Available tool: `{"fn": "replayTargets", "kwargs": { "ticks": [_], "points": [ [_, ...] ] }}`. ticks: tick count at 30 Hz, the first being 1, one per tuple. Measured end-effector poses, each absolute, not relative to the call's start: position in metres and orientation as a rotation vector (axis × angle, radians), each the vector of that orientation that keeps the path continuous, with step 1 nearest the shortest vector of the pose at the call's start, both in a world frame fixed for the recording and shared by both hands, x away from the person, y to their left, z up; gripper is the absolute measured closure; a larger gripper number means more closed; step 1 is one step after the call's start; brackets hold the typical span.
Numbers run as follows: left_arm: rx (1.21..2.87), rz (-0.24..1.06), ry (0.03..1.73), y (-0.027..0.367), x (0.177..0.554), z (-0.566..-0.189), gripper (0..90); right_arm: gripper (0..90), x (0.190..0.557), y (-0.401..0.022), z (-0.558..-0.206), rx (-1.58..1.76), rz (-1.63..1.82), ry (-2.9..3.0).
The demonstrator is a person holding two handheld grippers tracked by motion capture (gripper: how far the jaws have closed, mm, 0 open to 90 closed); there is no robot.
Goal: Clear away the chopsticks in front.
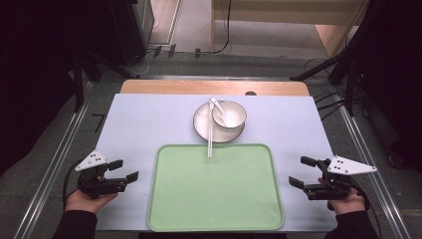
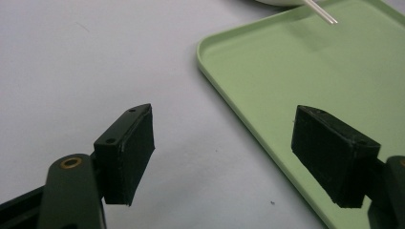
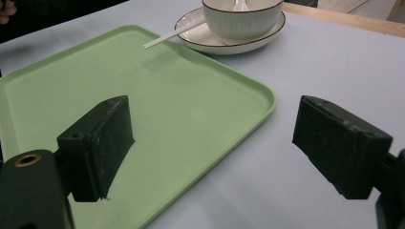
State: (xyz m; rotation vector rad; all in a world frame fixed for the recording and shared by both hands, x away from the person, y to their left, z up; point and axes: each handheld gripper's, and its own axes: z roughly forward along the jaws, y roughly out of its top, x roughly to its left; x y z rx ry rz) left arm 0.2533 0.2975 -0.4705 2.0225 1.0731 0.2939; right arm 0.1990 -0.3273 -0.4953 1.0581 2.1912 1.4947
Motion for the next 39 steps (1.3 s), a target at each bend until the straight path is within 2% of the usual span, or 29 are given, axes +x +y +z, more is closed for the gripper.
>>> {"fn": "replayTargets", "kwargs": {
  "ticks": [7,9,12,16,18,39],
  "points": [
    [1.985,0.290,1.066,0.297,0.252,-0.469,35.8,14.1,0.199,-0.327,-0.496,1.061,1.489,2.194],
    [1.980,0.284,1.057,0.295,0.251,-0.467,43.3,14.1,0.199,-0.327,-0.496,1.061,1.489,2.194],
    [1.983,0.304,1.108,0.291,0.251,-0.461,45.3,14.1,0.199,-0.327,-0.496,1.062,1.487,2.196],
    [1.983,0.233,1.149,0.287,0.255,-0.456,44.4,14.1,0.199,-0.326,-0.496,1.061,1.483,2.201],
    [2.006,0.145,1.224,0.283,0.262,-0.459,33.7,14.1,0.199,-0.326,-0.496,1.062,1.483,2.201],
    [2.076,0.103,1.199,0.251,0.293,-0.441,32.1,13.8,0.200,-0.328,-0.499,1.099,1.467,2.190]
  ]
}}
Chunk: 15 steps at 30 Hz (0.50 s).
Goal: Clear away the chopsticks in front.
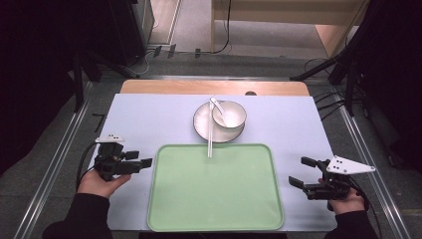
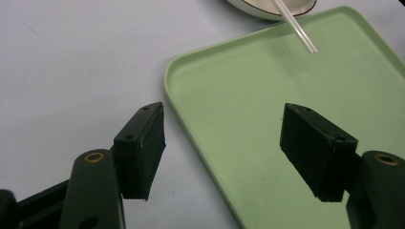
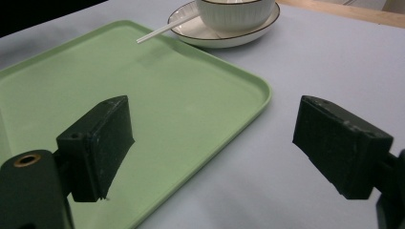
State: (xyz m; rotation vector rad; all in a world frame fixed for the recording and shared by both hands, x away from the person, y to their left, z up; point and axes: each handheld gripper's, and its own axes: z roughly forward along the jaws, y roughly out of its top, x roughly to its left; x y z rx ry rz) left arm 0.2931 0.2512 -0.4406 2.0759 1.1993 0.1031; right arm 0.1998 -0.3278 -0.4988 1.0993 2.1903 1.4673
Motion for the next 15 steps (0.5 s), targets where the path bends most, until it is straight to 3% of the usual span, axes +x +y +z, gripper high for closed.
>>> {"fn": "replayTargets", "kwargs": {
  "ticks": [15],
  "points": [
    [2.169,0.097,1.150,0.210,0.318,-0.432,31.9,13.8,0.200,-0.328,-0.500,1.123,1.444,2.190]
  ]
}}
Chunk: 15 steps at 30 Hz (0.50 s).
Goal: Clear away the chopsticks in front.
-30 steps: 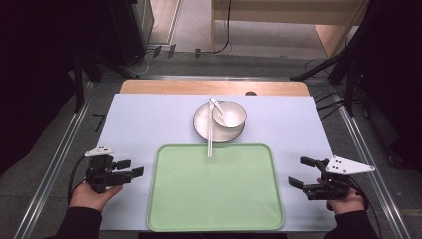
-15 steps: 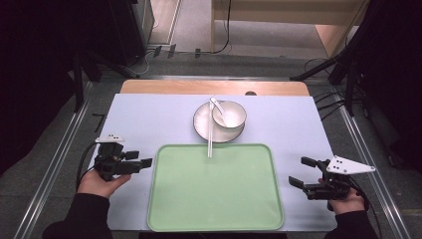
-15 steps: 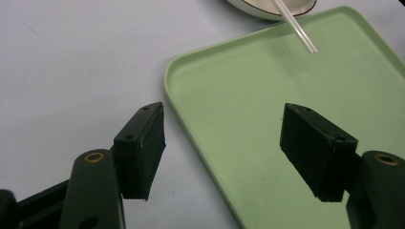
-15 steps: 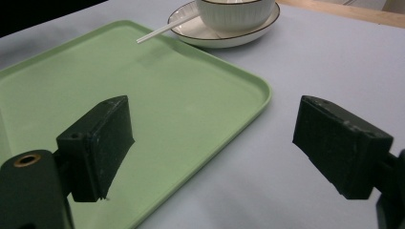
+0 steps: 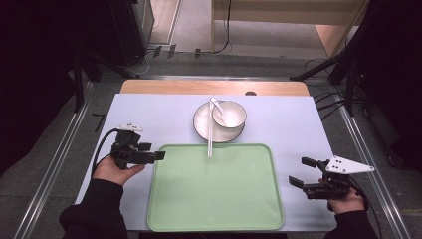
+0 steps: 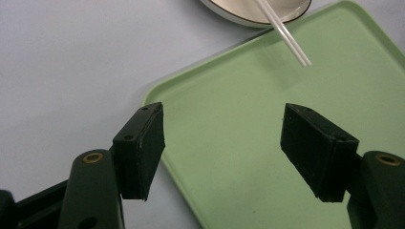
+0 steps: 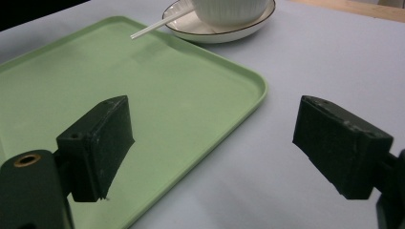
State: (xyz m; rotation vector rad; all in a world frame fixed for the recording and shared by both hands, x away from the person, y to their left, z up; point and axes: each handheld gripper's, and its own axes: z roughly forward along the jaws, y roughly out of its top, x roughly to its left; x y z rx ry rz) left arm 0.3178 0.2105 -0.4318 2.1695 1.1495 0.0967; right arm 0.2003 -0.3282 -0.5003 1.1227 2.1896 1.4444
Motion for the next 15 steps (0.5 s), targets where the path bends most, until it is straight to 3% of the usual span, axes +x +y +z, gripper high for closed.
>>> {"fn": "replayTargets", "kwargs": {
  "ticks": [15],
  "points": [
    [2.222,0.105,1.094,0.166,0.347,-0.427,32.4,13.7,0.200,-0.328,-0.501,1.123,1.447,2.187]
  ]
}}
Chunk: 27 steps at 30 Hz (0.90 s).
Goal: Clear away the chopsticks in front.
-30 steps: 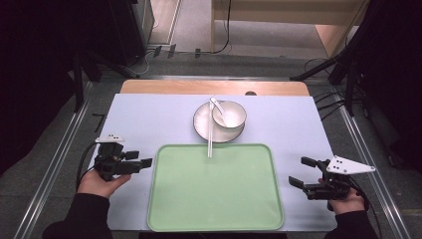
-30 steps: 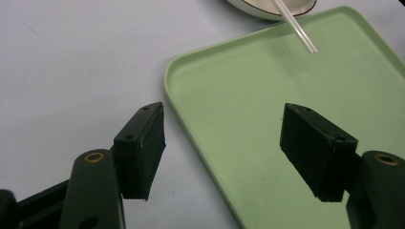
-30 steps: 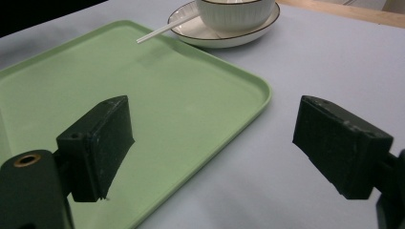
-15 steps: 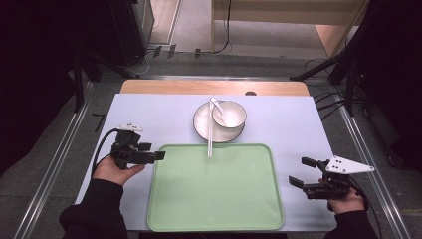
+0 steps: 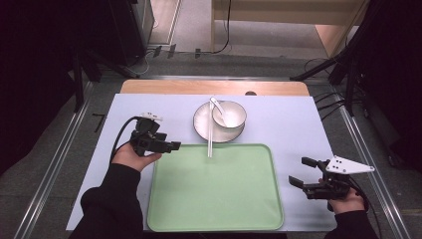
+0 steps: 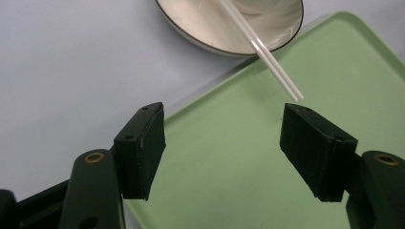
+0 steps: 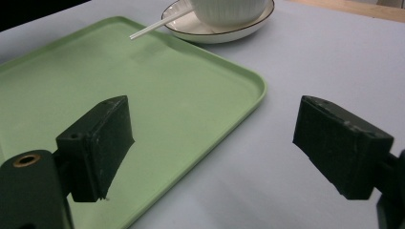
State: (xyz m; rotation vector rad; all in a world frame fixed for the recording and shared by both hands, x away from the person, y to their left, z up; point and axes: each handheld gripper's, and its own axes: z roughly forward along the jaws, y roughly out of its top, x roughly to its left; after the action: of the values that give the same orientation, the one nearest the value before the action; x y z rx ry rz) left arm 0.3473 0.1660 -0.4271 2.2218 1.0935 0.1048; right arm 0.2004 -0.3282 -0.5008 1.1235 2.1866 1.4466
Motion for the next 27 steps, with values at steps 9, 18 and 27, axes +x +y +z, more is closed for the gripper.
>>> {"fn": "replayTargets", "kwargs": {
  "ticks": [9,18,27],
  "points": [
    [2.227,0.084,1.103,0.143,0.365,-0.432,32.5,13.7,0.201,-0.329,-0.500,1.125,1.448,2.189],
    [2.228,0.079,1.146,0.119,0.383,-0.442,33.3,13.7,0.201,-0.328,-0.500,1.122,1.448,2.190],
    [2.244,0.138,1.165,0.091,0.394,-0.449,36.5,13.7,0.201,-0.328,-0.500,1.120,1.448,2.191]
  ]
}}
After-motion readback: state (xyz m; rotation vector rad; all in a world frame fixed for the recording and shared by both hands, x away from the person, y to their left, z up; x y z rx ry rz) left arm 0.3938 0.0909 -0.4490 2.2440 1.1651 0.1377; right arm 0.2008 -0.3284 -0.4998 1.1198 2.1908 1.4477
